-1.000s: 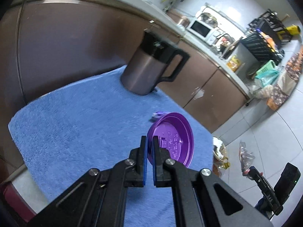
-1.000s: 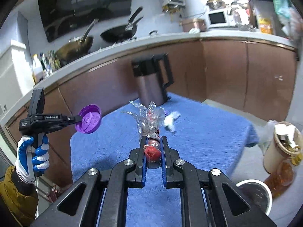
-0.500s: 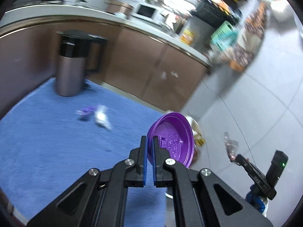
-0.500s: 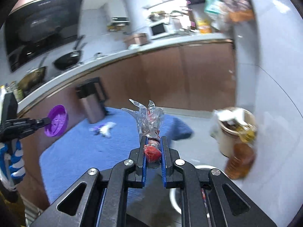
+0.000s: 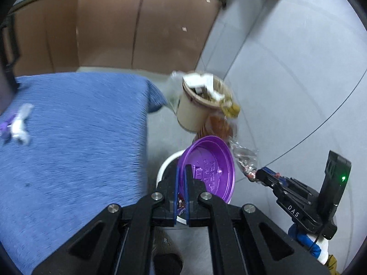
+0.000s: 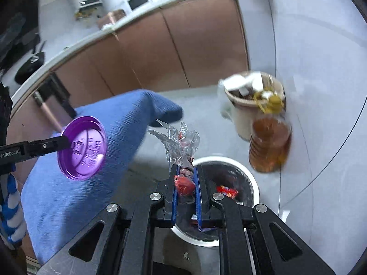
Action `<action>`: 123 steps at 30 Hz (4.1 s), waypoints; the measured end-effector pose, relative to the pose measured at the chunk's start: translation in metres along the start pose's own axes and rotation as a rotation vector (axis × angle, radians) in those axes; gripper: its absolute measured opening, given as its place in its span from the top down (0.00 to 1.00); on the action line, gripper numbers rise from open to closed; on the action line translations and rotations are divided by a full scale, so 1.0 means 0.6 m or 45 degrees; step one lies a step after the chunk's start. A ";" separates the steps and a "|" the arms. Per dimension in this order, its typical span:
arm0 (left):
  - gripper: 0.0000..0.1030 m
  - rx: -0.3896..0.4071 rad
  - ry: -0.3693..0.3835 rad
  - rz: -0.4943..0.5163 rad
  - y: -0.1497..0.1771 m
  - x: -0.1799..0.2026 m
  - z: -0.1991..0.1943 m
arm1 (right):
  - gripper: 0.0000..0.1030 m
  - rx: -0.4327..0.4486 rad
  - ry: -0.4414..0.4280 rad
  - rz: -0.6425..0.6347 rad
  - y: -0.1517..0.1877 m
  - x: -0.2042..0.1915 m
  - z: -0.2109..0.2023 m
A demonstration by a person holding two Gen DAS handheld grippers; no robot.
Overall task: Collect trash
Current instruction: 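Carry the purple lid and clear wrapper to the bin and open both grippers, then move both open tools back toward the last purple and white wrappers, then grasp the purple wrapper with the left gripper while the right grasps the white plastic bag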
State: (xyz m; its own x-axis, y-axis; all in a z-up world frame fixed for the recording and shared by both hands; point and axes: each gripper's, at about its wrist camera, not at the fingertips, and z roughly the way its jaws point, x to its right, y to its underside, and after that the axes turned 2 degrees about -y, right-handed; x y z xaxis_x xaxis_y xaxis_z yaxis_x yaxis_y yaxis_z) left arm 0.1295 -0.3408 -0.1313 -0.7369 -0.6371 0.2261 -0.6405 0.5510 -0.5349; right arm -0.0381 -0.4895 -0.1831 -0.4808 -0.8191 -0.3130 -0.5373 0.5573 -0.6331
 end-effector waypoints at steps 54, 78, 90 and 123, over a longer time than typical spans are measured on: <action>0.30 0.934 -0.665 -0.142 0.246 -0.091 -0.496 | 0.22 0.345 -0.167 -0.433 0.015 -0.316 -0.271; 0.21 0.954 -0.788 -0.292 0.356 -0.194 -0.561 | 0.00 0.476 -0.300 -0.610 0.045 -0.487 -0.305; 0.22 0.592 -0.670 -0.356 0.279 -0.380 -0.429 | 0.00 0.202 -0.368 -0.602 -0.016 -0.528 -0.126; 0.71 0.118 -0.290 -0.303 -0.042 -0.598 -0.011 | 0.59 -0.306 -0.471 -0.740 -0.091 -0.629 0.394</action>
State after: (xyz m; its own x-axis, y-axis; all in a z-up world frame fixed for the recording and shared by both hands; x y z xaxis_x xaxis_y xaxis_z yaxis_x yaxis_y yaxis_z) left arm 0.4084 -0.1226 -0.1934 -0.4954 -0.8517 0.1711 -0.7586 0.3281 -0.5629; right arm 0.3364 -0.2430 -0.1975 0.1713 -0.9604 -0.2197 -0.7924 -0.0018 -0.6099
